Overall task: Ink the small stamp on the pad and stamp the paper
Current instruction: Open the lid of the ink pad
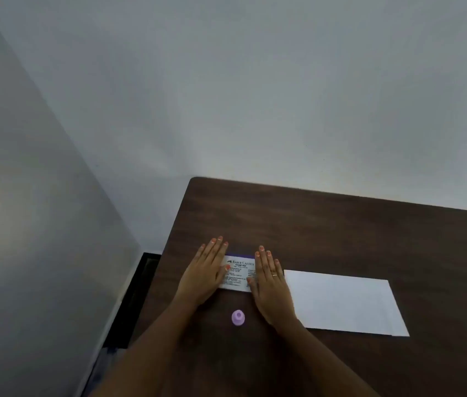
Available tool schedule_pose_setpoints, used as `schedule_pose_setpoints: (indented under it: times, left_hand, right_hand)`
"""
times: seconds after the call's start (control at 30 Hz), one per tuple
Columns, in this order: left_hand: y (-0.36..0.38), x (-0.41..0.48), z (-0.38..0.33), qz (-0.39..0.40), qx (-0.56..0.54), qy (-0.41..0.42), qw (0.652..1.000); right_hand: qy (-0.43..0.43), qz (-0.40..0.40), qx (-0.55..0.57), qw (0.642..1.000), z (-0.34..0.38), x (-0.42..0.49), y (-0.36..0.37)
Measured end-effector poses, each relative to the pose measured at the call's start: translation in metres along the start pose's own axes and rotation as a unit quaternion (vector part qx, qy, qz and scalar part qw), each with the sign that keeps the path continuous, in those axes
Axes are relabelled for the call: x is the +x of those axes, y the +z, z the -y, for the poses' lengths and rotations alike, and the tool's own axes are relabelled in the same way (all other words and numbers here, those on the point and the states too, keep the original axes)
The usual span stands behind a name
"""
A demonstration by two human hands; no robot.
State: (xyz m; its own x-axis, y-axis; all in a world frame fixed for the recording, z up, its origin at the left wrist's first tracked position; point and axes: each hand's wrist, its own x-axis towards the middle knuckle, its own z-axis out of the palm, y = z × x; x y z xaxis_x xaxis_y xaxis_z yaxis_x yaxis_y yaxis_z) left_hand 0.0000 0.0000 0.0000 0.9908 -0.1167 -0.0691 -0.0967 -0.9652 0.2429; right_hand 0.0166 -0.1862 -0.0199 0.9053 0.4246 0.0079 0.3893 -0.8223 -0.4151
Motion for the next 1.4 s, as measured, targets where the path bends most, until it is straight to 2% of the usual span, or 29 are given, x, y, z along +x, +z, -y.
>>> schedule_pose_setpoints:
  times: [0.2, 0.33, 0.47, 0.63, 0.7, 0.8, 0.87, 0.97, 1.07, 1.17, 1.3, 1.4]
  left_hand:
    - [0.005, -0.004, 0.018, 0.102, -0.134, -0.002, 0.986]
    - [0.009, -0.004, 0.03, 0.128, -0.137, 0.027, 0.982]
    - [0.017, -0.005, 0.033, 0.078, -0.145, 0.047, 0.985]
    - [0.024, -0.01, 0.029, 0.011, -0.121, 0.059, 0.991]
    - [0.023, -0.01, 0.03, 0.003, -0.146, 0.056, 0.988]
    - [0.022, -0.011, 0.03, -0.012, -0.187, 0.028, 0.982]
    - [0.021, -0.011, 0.029, -0.018, -0.184, 0.02, 0.982]
    - [0.021, -0.011, 0.028, -0.02, -0.18, 0.008, 0.983]
    - [0.023, -0.008, 0.03, -0.011, -0.171, 0.021, 0.985]
    - [0.026, -0.006, 0.032, -0.002, -0.148, 0.035, 0.988]
    - [0.029, -0.006, 0.034, 0.0, -0.113, 0.041, 0.993]
    - [0.03, -0.005, 0.035, 0.002, -0.109, 0.044, 0.993]
  right_hand:
    - [-0.028, 0.083, -0.034, 0.996, -0.001, 0.001, 0.0]
    - [-0.056, 0.127, -0.049, 0.989, -0.008, 0.007, -0.008]
    - [-0.074, 0.153, -0.08, 0.982, -0.013, 0.015, -0.017]
    - [-0.098, 0.147, -0.071, 0.982, -0.016, 0.019, -0.021]
    - [-0.109, 0.13, -0.031, 0.985, -0.017, 0.02, -0.028]
    - [-0.086, 0.028, 0.087, 0.992, -0.017, 0.025, -0.042]
    - [-0.054, -0.03, 0.156, 0.986, -0.014, 0.033, -0.048]
    - [0.006, -0.072, 0.226, 0.971, -0.005, 0.057, -0.049]
    - [0.038, -0.1, 0.237, 0.966, -0.003, 0.085, -0.044]
    - [0.065, -0.095, 0.2, 0.973, -0.006, 0.105, -0.036]
    - [0.061, -0.09, 0.125, 0.986, -0.013, 0.118, -0.025]
    - [0.064, -0.084, 0.113, 0.988, -0.017, 0.119, -0.021]
